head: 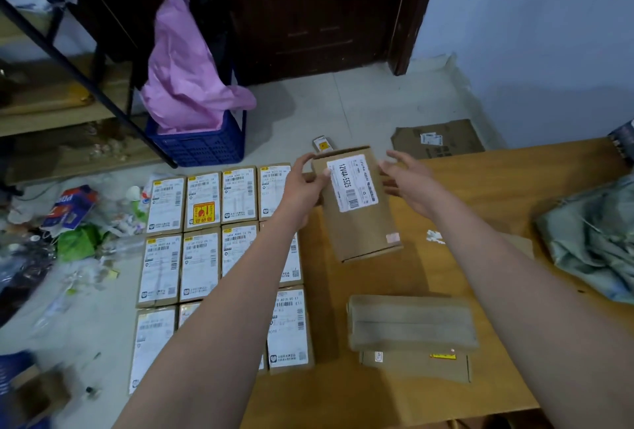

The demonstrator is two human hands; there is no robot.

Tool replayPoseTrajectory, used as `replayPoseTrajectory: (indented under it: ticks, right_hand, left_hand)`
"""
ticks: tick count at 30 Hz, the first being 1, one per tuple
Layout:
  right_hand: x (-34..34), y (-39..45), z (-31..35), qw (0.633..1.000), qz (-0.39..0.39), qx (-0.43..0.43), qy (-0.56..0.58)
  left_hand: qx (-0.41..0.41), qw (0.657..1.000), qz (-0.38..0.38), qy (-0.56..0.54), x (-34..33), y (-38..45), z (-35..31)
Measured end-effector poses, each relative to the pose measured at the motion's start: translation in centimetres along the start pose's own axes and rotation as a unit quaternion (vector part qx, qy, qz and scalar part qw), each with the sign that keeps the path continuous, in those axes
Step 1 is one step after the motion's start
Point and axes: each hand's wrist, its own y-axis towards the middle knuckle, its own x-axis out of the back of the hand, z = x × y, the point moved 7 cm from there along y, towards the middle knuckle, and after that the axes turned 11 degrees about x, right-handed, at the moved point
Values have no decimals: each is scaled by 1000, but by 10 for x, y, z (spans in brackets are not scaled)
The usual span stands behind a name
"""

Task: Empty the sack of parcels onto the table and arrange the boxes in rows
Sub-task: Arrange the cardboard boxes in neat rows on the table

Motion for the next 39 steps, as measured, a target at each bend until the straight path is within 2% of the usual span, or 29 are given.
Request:
replayPoseTrajectory:
  ticks: [2, 4, 7, 8, 10, 11, 12, 13, 14, 16, 18, 19, 23, 25, 27, 33, 39]
  right_hand:
    - [3, 4, -13, 992, 3, -24, -125]
    - [4, 0, -30, 986, -9, -71, -150]
    - [-5, -6, -63, 983, -26, -184, 9]
    - [-9, -7, -69, 977, -27, -203, 59]
    - [-11, -4, -76, 976, -35, -198, 81]
    - [-11, 0, -79, 978, -43, -184, 83]
    - [-10, 4, -80, 982, -54, -165, 81]
    - [-9, 9, -80, 985, -66, -143, 74]
    - [-7, 16, -80, 988, -74, -120, 59]
    - [-6, 28, -79, 993, -77, -87, 25]
    - [-8, 40, -79, 995, -64, -74, 13]
    - [-10, 46, -79, 996, -59, -71, 12]
    - [-15, 65, -86, 997, -44, -71, 3]
    - [-16, 72, -91, 997, -39, -67, -24]
    - [-18, 76, -95, 995, -32, -64, -71]
    - [-26, 87, -92, 968, -44, -57, -242]
    - [-33, 88, -87, 966, -42, -46, -252]
  left_hand:
    - [34, 996, -36, -80, 3, 6, 19]
    - [68, 986, -59, -142, 3, 6, 39]
    - [126, 958, -70, -250, -10, -5, 63]
    - [144, 949, -70, -272, -14, -6, 71]
    - [163, 943, -74, -279, -18, -7, 84]
    - [162, 951, -86, -251, -16, -4, 89]
    - [150, 967, -103, -175, -12, -3, 90]
    - [125, 982, -126, -63, -7, -2, 89]
    - [88, 982, -157, 58, -2, 0, 86]
    - [-22, 942, -227, 246, 8, 0, 71]
    - [-122, 888, -264, 357, 16, 2, 56]
    - [-143, 866, -272, 394, 23, 6, 52]
    - [-82, 798, -238, 547, 51, 46, 63]
    - [-52, 782, -209, 585, 60, 60, 72]
    - [-33, 783, -192, 591, 62, 65, 77]
    - [-21, 776, -204, 596, 57, 66, 78]
    - [-23, 779, -195, 596, 59, 67, 78]
